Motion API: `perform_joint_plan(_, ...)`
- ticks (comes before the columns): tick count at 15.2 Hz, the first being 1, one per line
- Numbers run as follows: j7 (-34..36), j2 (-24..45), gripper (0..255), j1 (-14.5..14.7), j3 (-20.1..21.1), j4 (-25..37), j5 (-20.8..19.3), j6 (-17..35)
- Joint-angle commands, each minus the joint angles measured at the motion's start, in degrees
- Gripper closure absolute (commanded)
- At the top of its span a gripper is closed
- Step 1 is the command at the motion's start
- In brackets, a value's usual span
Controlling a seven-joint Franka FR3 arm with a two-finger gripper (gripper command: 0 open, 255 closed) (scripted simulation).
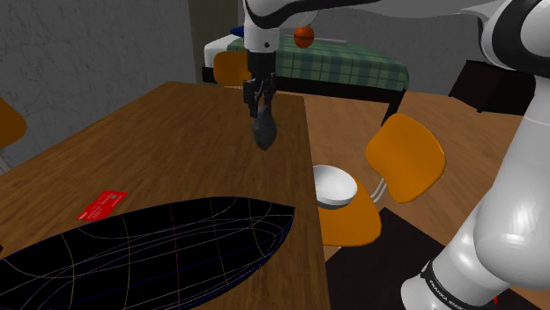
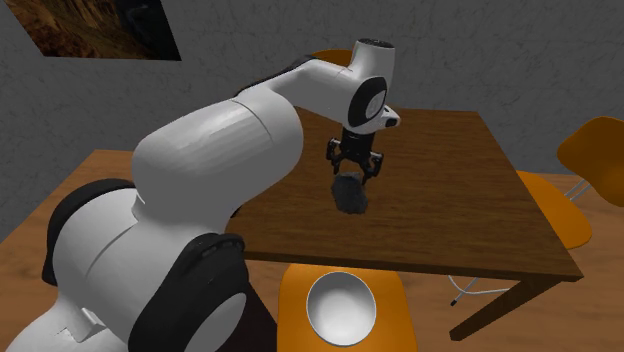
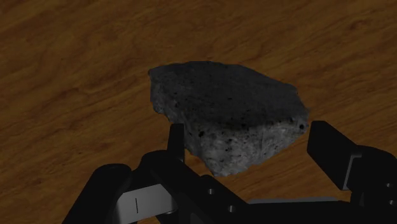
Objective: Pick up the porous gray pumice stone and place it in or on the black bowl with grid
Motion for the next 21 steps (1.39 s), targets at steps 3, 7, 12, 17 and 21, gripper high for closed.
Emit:
perform_joint_plan(3,0.12,0.3,255,0.15,0.08,3.46,-0.04,-3.17)
perform_joint_plan(7,0.15,0.71,255,0.27,0.12,7.11,-0.12,-6.41)
perform_joint_plan(12,0.24,1.63,255,0.49,0.19,12.26,-0.3,-10.66)
perform_joint_plan(17,5.11,-0.19,255,3.35,2.13,10.13,0.02,-10.35)
perform_joint_plan(21,10.15,-1.04,255,6.33,4.19,9.17,0.2,-10.25)
